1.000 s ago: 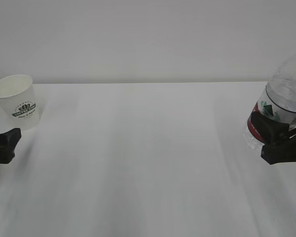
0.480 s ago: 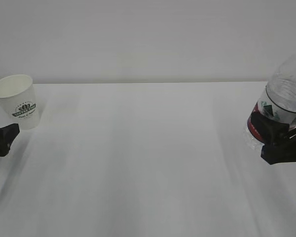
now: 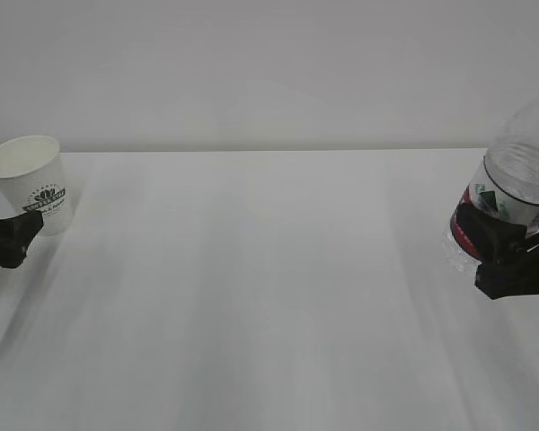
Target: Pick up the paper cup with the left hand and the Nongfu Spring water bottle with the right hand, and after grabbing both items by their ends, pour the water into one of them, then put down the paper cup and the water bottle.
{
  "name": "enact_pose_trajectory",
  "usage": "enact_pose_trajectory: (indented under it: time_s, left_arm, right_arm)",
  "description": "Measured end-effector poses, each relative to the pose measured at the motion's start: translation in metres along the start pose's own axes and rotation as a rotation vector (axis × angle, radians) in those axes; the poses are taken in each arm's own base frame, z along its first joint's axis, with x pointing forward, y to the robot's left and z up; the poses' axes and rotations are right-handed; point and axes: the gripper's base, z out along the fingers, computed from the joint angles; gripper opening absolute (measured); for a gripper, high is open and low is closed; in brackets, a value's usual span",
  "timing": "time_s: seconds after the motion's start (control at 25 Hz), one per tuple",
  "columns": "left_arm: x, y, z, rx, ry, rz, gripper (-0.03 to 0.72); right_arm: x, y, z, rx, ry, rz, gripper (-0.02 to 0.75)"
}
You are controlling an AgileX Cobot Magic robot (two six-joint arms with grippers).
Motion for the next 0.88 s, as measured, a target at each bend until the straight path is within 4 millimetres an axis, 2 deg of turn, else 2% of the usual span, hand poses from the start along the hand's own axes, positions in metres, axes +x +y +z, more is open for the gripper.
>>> enact_pose_trajectory:
  time_s: [0.36, 0.56, 0.88]
  left_arm:
    - [-0.001, 0.002, 0.000, -0.018, -0.005, -0.007, 0.565]
    - [-0.001, 0.002, 0.000, -0.018, -0.005, -0.004, 0.561]
    - [0.012, 0.005, 0.008, -0.017, 0.030, 0.062, 0.631]
  right_arm:
    - [0.000, 0.000, 0.000, 0.000, 0.001, 0.000, 0.496]
    - [0.000, 0.000, 0.000, 0.000, 0.001, 0.000, 0.496]
    - [0.000, 0.000, 0.000, -0.001, 0.001, -0.001, 0.496]
